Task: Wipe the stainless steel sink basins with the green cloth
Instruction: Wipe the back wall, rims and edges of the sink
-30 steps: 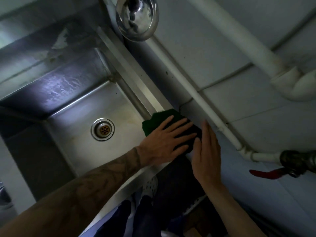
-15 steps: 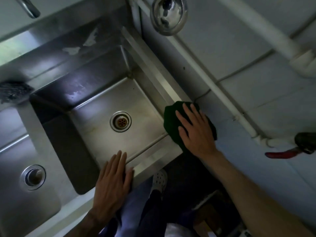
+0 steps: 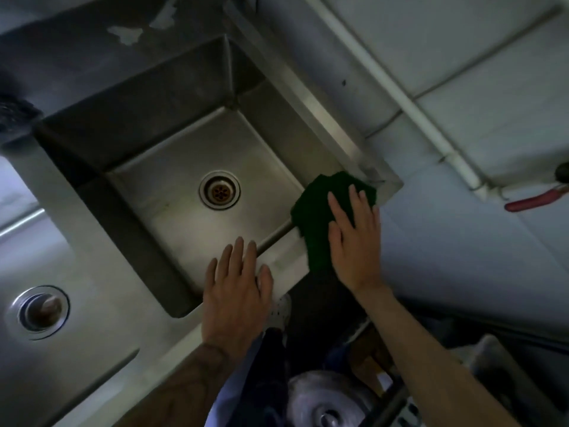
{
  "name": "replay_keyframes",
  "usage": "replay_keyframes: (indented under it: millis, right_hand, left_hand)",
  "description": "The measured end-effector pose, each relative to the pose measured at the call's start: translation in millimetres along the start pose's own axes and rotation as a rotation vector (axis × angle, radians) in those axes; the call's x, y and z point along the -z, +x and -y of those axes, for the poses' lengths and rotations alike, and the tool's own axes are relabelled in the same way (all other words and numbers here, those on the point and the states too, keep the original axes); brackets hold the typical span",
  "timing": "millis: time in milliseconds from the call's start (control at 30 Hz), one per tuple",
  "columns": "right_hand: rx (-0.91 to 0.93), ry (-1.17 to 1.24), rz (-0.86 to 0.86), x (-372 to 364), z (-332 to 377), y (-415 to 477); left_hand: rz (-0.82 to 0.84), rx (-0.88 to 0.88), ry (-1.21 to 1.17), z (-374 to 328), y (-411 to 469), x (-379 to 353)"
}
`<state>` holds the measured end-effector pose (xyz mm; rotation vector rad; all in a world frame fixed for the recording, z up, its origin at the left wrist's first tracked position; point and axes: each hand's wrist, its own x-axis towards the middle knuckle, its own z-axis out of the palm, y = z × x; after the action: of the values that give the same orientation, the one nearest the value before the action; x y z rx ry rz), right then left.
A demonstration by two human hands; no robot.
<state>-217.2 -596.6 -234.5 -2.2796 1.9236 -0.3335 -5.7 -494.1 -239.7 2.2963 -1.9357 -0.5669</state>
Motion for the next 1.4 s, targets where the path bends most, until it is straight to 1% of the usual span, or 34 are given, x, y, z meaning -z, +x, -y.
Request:
replay_keyframes:
  millis: [100,167,200,300,367,467,533,600,667,733,800,833,933,967,1033,1100,1200,1300,1333,1400]
  right_hand:
    - [0.060,-0.042,-0.011,-4.4,26.5,-31.9]
    - [0.052,-0.043,-0.077,-1.4,31.1,-25.6]
    - [0.066,-0.036,-0.083,-0.4,33.5,-19.4]
    - [0.237,-0.050,0.044,-2.9,31.1,-4.3]
    - [0.276,-0.069,0.044,-0.5,7.0,16.8]
    - [0.156,-0.071,0.002,11.2,-38.1,56.4]
    - [0.134,-0.064,0.008,14.7,-51.9,66.8]
    - [0.119,-0.037,0.020,9.0,-38.3,55.3]
    - [0.129,-0.013,0.033,-0.7,-8.2,28.9]
    - [0.225,-0.006,0.056,-9.2,11.9,2.5]
    - [0.312,-0.003,0.045,-6.2,2.7,5.1]
    - [0.305,-0.006,0.024,-2.6,-8.5,15.9]
    - [0.150,-0.011,0.004,12.0,-46.3,55.0]
    - [0.125,-0.005,0.004,14.6,-52.1,61.5]
    - [0.116,-0.005,0.012,11.8,-43.6,55.5]
    - [0.123,-0.008,0.022,2.2,-13.5,29.7]
    - [0.216,0.003,0.030,-11.3,28.7,-14.1]
    - [0.300,-0.016,0.025,-4.9,18.6,-9.5]
    - [0.280,-0.028,0.014,0.4,9.8,1.7]
    - [0.151,-0.050,0.018,12.6,-4.5,25.9]
  left_hand:
    - [0.022,0.009,-0.003,-1.6,-1.1,5.5]
    - [0.048,0.015,0.004,-2.4,-1.9,8.5]
    - [0.061,0.016,0.009,-2.7,-2.1,9.4]
    - [0.081,0.020,0.013,-3.4,-2.0,10.3]
    - [0.091,0.021,0.012,-3.7,-0.8,10.5]
    - [0.100,0.032,-0.001,-4.3,-1.2,12.1]
    - [0.105,0.041,-0.004,-6.1,-0.6,14.0]
    - [0.113,0.041,0.000,-7.5,-0.4,15.3]
    - [0.102,0.040,0.003,-7.6,-1.7,15.9]
    - [0.095,0.040,-0.005,-6.6,-2.4,15.6]
    - [0.074,0.043,-0.030,-6.1,-3.1,15.0]
    - [0.064,0.044,-0.038,-5.5,-3.5,13.4]
    - [0.044,0.050,-0.063,-3.8,-3.8,8.2]
    - [0.035,0.049,-0.067,-3.0,-3.2,6.8]
    - [0.029,0.043,-0.069,-2.4,-2.1,4.8]
    - [0.041,0.036,-0.067,-1.0,-2.1,4.7]
    - [0.062,-0.023,-0.050,2.6,-3.7,9.1]
    - [0.033,-0.156,0.001,19.7,-19.3,13.5]
    - [0.006,-0.182,0.020,30.6,-28.2,13.6]
    - [-0.027,-0.188,0.062,56.0,-46.5,14.7]
